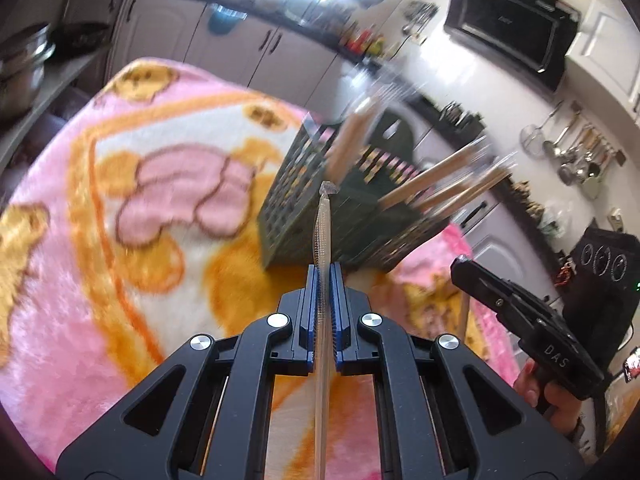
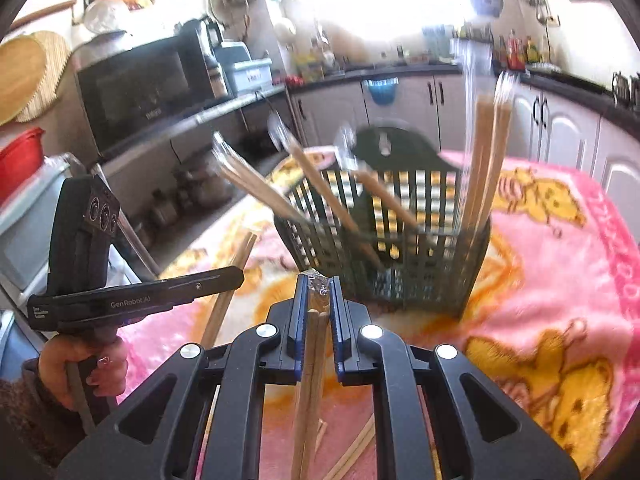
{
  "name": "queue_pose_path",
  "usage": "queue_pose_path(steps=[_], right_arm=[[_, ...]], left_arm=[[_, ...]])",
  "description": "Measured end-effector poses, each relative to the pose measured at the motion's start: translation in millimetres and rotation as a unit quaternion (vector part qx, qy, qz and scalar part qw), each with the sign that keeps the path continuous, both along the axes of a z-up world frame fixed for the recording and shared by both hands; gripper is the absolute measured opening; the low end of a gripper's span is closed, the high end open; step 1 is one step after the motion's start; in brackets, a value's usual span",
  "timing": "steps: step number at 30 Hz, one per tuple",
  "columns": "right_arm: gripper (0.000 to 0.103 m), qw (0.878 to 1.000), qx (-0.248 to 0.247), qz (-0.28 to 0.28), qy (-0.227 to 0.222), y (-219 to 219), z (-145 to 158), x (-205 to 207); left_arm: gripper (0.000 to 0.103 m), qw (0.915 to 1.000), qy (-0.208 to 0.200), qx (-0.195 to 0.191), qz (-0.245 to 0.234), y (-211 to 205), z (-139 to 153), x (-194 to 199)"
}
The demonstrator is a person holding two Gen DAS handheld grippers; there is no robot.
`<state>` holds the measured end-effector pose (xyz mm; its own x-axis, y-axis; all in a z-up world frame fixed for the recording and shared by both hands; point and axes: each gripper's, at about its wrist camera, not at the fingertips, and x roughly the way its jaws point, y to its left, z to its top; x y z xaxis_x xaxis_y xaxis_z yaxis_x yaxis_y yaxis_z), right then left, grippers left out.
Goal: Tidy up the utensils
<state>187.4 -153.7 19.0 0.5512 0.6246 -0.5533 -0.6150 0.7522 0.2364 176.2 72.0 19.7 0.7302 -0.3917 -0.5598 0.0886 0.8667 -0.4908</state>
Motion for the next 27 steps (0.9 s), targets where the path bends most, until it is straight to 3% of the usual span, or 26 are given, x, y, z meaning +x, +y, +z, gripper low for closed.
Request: queue_pose_path(steps=[14, 27], right_arm=[[0.010, 0.990, 0.071, -0.029, -0.119, -45.1, 82.4, -32.8], [0.010, 0.977, 0.099, -0.059, -0.182, -65.2, 119.7, -34.6]], left_arm=[[0.003, 0.9922, -0.125, -0.005, 0.007, -11.0, 83.8, -19.1], [0.003, 0.9772, -0.205, 0.008, 0.054, -14.9, 131.6, -5.5]])
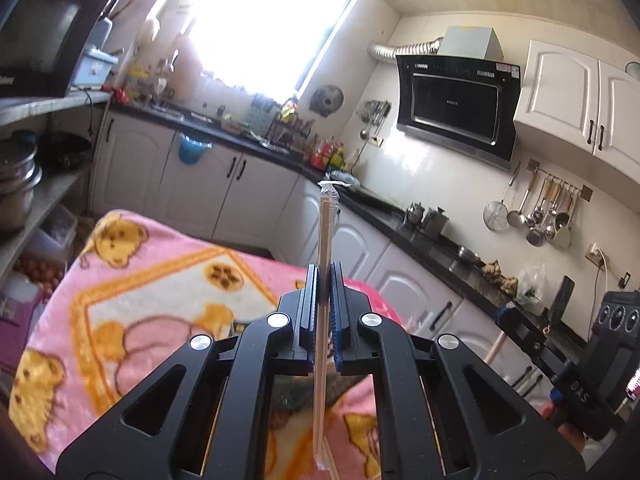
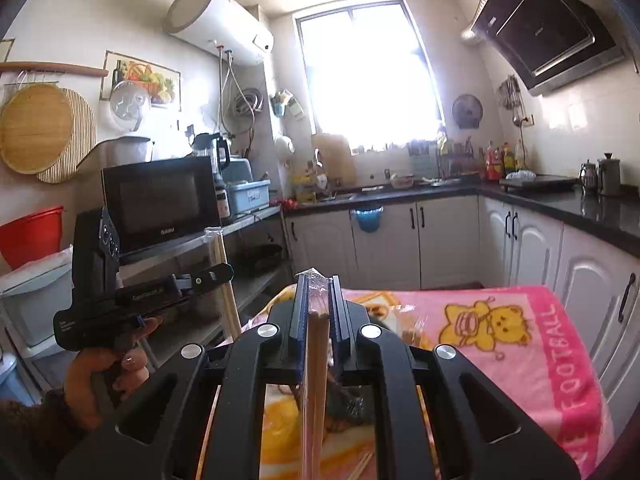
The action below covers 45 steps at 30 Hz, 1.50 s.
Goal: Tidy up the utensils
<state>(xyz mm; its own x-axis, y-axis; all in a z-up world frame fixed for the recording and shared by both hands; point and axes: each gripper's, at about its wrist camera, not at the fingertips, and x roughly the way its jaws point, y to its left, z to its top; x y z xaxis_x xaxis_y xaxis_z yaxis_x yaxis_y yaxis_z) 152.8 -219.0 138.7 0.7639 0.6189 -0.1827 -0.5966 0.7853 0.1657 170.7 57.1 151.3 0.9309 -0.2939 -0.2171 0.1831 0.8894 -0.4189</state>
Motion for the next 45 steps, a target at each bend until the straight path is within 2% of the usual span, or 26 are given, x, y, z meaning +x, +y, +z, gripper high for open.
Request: queue_pose_path(steps=[17, 29, 36, 45], right_arm=[[0.009, 0.998, 0.008, -0.017, -0.065, 11.5, 43.8, 17.3], [0.009, 0.995, 0.038, -0.034, -0.091, 18.6, 70.7, 45.8], [0.009, 0.993, 0.058, -0.045, -0.089, 19.2, 69.1, 69.5], [0.009, 0.992, 0.063, -0.056, -0.094, 27.9, 43.4, 84.2]], left_arm=[[0.003, 0.9985, -0.041, 0.021, 0.030, -4.0, 36.1, 37.2], [0.003, 0.9930, -0.067, 0.035, 0.091, -6.2, 46.4, 59.4], [0.003, 0.9890, -0.077, 0.049, 0.116, -10.9, 37.9, 68.2], [0.003, 0.9847, -0.089, 0.076, 0.129, -21.5, 15.1, 72.6]])
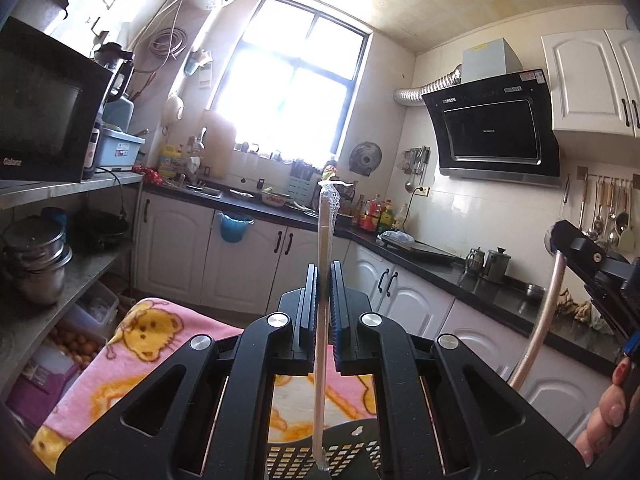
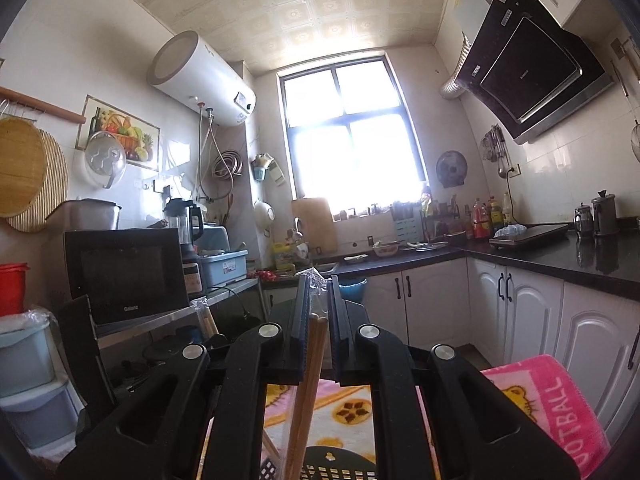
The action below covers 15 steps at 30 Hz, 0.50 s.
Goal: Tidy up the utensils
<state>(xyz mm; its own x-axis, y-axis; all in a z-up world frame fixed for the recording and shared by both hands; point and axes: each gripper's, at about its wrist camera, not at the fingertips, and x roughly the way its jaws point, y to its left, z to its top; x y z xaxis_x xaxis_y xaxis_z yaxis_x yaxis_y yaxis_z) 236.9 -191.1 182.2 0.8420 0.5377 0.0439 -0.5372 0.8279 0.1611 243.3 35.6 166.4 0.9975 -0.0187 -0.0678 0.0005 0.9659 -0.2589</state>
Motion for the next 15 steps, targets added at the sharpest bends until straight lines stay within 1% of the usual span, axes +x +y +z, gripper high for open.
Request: queue_pose_path(steps=[3, 7, 10, 15], right_arm=[[0.009, 1.000, -0.008, -0.010, -0.007, 4.5, -8.0, 2.1], [0.009, 1.000, -0.007, -0.009, -0.002, 10.7, -13.0, 6.3], [0.009, 1.000, -0.003, -0.001, -0.008, 15.2, -5.8, 5.7], [0.009, 0.999, 0.001, 0.000, -0.033, 19.9, 13.2, 3.5]], left_arm=[[0.003, 0.9999, -0.002, 0.010, 0.002, -4.6, -8.6, -0.7], [0.003, 0.9999, 0.005, 0.010, 0.000, -7.1, -16.1, 0.6], [0.003, 0.9999, 0.011, 0.005, 0.000, -5.3, -20.8, 1.5], [0.003, 0.9999, 0.017, 0.002, 0.000, -4.1, -27.6, 3.1]])
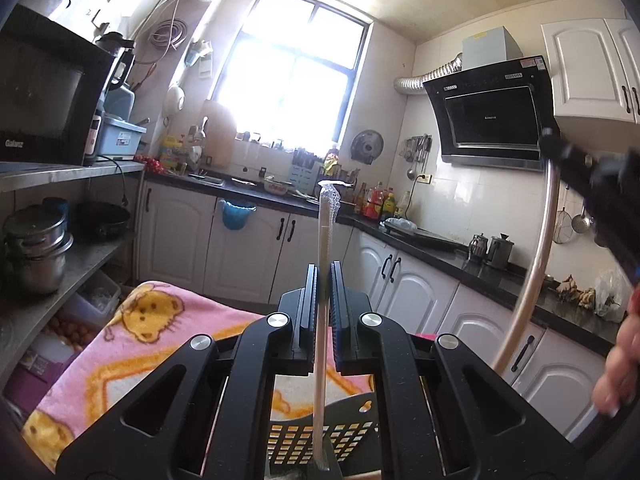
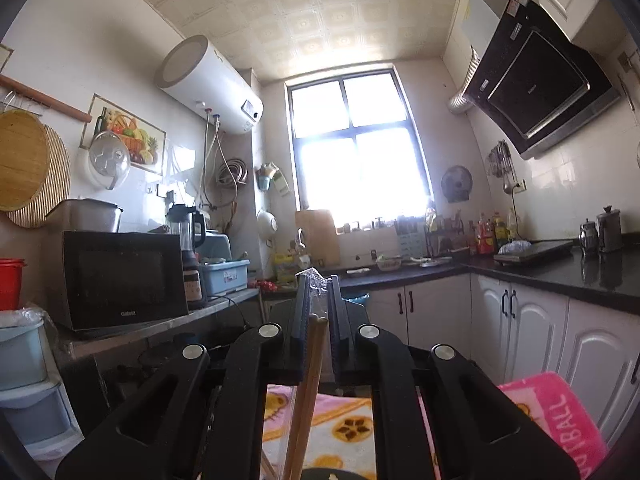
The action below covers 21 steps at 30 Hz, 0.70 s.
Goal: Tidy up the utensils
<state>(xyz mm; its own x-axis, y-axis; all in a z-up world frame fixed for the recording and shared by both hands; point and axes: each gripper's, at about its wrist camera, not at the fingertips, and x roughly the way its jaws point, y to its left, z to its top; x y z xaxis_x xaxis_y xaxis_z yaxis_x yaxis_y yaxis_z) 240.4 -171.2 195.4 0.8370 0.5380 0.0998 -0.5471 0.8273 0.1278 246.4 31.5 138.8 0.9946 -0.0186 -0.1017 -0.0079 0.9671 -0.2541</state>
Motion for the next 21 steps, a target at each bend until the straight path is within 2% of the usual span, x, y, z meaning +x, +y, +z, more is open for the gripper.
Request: queue_pose_path(steps=[5, 12, 21], right_arm=[[0.009, 1.000, -0.010, -0.005, -0.007, 6.2, -3.9, 6.8], [0.009, 0.999, -0.033, -0.011, 0.020, 16.4, -42.1, 18.7], [0.009, 0.997, -0.062, -0.008, 0.049, 18.2, -78.4, 10.8]], left_arm=[[0.003, 1.0000, 0.000, 0.003, 0.001, -2.9, -4.5, 1.1], [0.003, 0.9999, -0.003, 0.013, -0.003, -6.2, -14.5, -1.8], [0.003, 0.9995, 0.002, 0.029, -0.015, -11.7, -24.8, -4.5]])
